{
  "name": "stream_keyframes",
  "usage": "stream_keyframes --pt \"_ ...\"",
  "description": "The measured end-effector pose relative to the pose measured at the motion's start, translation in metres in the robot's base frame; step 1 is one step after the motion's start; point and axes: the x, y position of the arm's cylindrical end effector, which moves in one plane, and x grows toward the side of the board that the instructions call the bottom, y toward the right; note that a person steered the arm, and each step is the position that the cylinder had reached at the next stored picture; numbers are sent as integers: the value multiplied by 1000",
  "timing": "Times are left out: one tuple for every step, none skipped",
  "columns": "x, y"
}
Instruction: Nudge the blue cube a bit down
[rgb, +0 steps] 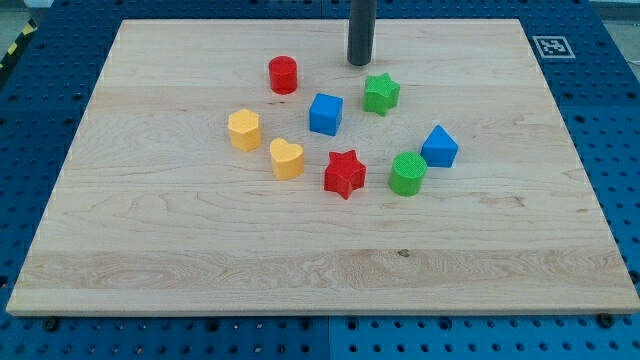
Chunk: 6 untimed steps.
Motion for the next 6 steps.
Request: stream_keyframes --pt "1 14" --pt "1 5" --pt "11 -10" --pt "29 -25" --pt "50 -38" --pt "77 -38"
